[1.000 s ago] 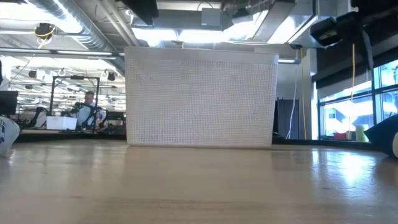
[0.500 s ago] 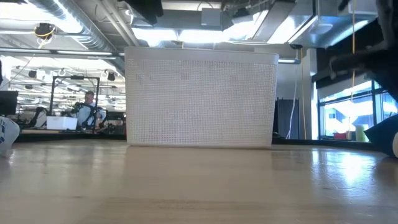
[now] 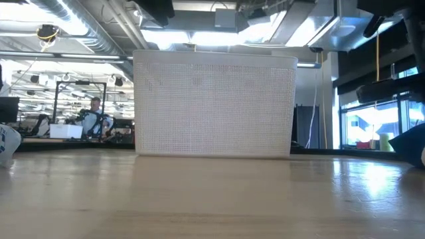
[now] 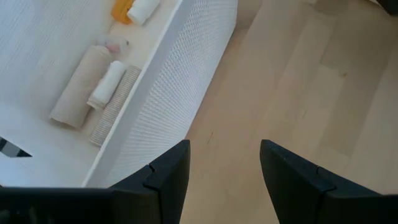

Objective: Pick & place medical supplies in basket/bin
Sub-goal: Put the white bandage into the white bin

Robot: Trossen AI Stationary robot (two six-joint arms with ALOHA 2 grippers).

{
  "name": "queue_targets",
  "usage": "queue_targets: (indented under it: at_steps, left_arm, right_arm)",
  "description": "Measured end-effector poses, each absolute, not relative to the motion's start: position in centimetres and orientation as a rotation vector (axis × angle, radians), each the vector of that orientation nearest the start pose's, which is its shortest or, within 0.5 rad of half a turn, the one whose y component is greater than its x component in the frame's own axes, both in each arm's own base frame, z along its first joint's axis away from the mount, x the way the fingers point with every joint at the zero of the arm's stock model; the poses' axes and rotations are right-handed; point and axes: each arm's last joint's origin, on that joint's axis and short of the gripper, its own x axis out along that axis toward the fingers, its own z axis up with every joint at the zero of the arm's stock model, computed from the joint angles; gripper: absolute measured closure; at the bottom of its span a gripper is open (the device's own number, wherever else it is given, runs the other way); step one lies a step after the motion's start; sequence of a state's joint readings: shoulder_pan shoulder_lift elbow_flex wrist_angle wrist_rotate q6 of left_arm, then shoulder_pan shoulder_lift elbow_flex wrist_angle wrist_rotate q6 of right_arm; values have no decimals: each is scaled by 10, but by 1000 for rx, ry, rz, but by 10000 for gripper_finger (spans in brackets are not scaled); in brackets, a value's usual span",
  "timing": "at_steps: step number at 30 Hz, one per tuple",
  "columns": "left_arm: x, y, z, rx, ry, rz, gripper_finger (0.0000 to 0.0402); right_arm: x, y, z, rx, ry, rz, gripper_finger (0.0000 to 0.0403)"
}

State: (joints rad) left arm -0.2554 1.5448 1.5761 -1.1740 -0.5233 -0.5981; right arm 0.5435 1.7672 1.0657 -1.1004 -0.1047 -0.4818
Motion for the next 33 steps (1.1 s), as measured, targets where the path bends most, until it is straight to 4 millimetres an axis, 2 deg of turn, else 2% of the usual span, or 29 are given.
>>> queue_targets:
  at_steps: [2,7,11,15,19,23,28,31,33]
  left_arm:
    - [289,-60,351,-82,942,523,215]
    - [289,-61,350,-61,966,483,215]
    - [288,-62,350,-47,989,439,215]
    - [288,-62,350,-39,996,423,215]
    - [283,-65,354,-73,1011,344,215]
    - [269,-69,376,-92,939,299,215]
    - [251,-66,407,-81,717,340,215]
    - [244,-62,422,-73,601,363,215]
    - [240,-60,430,-73,543,380,215]
  right_arm:
    - [235,143,156,-706,1671,868,386]
    - [240,132,162,-589,1679,747,393]
    - [246,117,184,-517,1605,614,398]
    - [253,101,225,-433,1465,447,400]
    - [257,83,281,-345,1249,207,401]
    - [257,64,345,-258,990,-38,401]
    - [260,35,421,-220,625,-277,401]
    - [269,15,451,-266,479,-349,401]
    - [280,1,460,-316,443,-389,401]
